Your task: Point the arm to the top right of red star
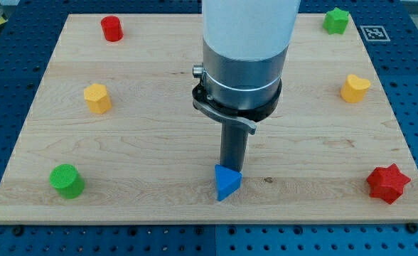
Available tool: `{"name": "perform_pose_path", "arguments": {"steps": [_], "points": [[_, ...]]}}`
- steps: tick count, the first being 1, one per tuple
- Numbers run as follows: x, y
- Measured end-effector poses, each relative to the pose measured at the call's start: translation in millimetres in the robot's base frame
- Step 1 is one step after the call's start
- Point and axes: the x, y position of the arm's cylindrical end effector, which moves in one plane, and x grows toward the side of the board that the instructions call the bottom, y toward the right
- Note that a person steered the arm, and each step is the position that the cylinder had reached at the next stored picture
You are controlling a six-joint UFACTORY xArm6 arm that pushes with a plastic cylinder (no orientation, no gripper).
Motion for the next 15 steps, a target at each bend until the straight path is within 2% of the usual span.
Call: {"name": "perform_pose_path", "arguments": {"steps": [3, 5, 9, 11, 14, 15], "points": [[-3, 29], [-24, 33], [-39, 44], [-46, 96], [-45, 221], [-45, 285]]}}
